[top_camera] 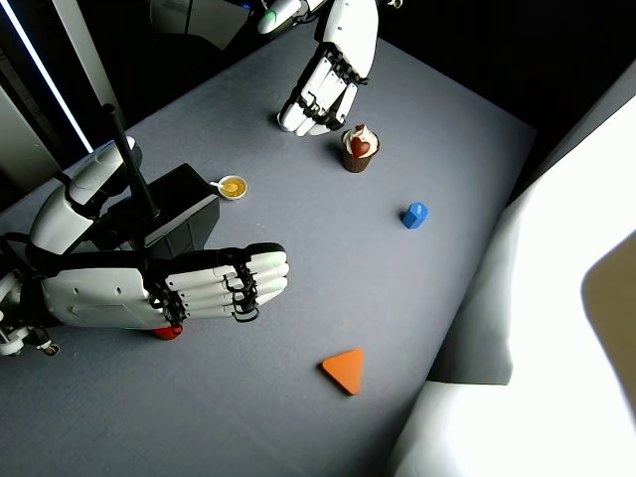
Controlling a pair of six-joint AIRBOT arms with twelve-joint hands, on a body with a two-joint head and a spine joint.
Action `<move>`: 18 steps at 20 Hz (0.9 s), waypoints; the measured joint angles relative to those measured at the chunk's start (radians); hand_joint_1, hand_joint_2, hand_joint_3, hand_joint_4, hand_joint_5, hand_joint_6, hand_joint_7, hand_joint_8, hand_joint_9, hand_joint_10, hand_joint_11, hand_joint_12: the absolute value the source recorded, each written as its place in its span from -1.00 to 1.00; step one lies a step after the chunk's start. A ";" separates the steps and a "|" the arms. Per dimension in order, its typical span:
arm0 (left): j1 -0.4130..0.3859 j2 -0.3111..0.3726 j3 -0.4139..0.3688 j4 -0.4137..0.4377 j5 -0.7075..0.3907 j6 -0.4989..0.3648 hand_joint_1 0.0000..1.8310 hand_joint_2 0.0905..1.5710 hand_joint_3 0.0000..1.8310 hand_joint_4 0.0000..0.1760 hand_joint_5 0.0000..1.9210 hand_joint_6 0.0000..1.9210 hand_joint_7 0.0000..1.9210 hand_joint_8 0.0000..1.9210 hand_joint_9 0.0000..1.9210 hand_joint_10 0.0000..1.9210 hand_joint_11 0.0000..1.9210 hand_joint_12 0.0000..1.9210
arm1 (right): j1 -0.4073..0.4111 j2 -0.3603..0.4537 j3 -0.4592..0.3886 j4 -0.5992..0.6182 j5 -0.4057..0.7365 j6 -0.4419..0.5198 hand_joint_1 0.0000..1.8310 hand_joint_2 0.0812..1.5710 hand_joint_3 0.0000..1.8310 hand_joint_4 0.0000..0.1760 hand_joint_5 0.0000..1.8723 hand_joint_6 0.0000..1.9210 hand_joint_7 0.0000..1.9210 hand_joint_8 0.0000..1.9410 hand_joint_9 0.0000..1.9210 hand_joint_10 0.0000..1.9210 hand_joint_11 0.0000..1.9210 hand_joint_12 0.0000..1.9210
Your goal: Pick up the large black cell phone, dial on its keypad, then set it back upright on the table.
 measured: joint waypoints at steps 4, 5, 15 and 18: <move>-0.001 0.000 0.000 0.000 0.000 -0.003 -1.00 0.57 -1.00 -1.00 -0.67 -1.00 -0.49 -1.00 -0.48 -1.00 -0.90 0.08 | 0.000 0.012 -0.014 -0.003 0.000 0.000 -0.75 0.13 -0.99 -0.71 -0.83 -1.00 -0.81 -1.00 -0.84 -1.00 -1.00 -0.51; -0.001 0.000 0.000 0.000 0.000 -0.003 -1.00 0.57 -1.00 -1.00 -0.67 -1.00 -0.50 -1.00 -0.48 -1.00 -0.90 0.08 | 0.000 0.012 -0.015 -0.002 0.002 0.000 -0.76 0.14 -0.99 -0.74 -0.83 -1.00 -0.81 -1.00 -0.84 -1.00 -1.00 -0.52; -0.001 0.001 0.000 0.000 0.000 -0.011 -1.00 0.56 -1.00 -1.00 -0.71 -1.00 -0.51 -1.00 -0.50 -1.00 -0.91 0.10 | 0.002 0.025 -0.022 -0.003 0.001 0.000 -0.76 0.16 -1.00 -0.69 -0.80 -1.00 -0.79 -1.00 -0.83 -1.00 -1.00 -0.53; -0.001 0.001 0.002 0.000 0.002 -0.011 -1.00 0.56 -1.00 -1.00 -0.69 -0.99 -0.49 -0.99 -0.48 -0.99 -0.89 0.10 | 0.014 0.026 -0.022 -0.008 0.002 0.000 -0.75 0.17 -1.00 -0.70 -0.81 -1.00 -0.81 -1.00 -0.85 -1.00 -1.00 -0.55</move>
